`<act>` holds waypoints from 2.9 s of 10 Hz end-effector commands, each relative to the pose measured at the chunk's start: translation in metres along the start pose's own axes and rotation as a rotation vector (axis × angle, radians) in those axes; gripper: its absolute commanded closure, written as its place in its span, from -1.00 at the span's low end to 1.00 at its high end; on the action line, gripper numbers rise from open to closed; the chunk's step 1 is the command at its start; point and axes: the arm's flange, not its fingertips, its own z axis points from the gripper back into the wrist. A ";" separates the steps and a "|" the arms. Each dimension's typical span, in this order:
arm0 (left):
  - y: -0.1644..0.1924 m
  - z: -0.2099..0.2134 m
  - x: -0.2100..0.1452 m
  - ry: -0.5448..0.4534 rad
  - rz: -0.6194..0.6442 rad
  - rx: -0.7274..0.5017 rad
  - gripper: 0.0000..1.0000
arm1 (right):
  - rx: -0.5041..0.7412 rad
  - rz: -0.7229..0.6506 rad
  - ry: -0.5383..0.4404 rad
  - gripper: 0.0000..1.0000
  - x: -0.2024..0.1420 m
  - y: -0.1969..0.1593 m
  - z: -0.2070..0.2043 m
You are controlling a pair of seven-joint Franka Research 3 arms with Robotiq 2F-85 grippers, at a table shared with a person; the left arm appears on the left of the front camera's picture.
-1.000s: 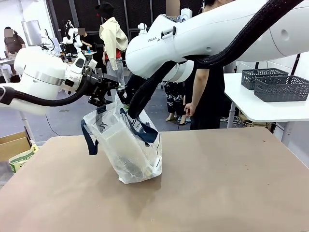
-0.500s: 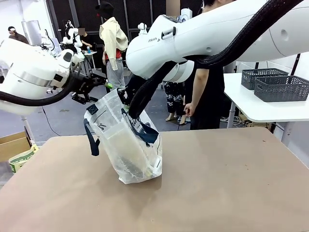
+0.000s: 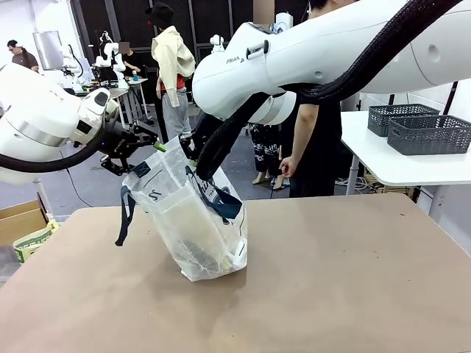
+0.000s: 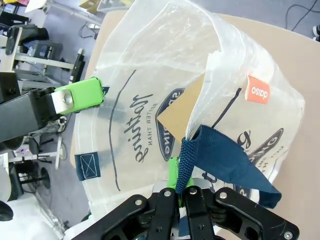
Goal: Transfer purchased items from the store into the shopping bag.
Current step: Move the Reusable shopping bag to the right side of the table.
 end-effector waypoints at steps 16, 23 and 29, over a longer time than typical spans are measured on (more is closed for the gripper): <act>0.001 0.009 -0.018 0.139 -0.381 -0.016 -1.00 | -0.009 0.031 -0.005 1.00 0.002 0.001 -0.002; -0.006 -0.021 -0.019 0.090 -0.136 -0.099 -1.00 | -0.006 0.065 0.014 1.00 0.000 0.004 -0.005; -0.025 -0.031 -0.008 0.033 -0.149 -0.219 -1.00 | 0.016 0.134 -0.002 1.00 0.002 0.006 -0.014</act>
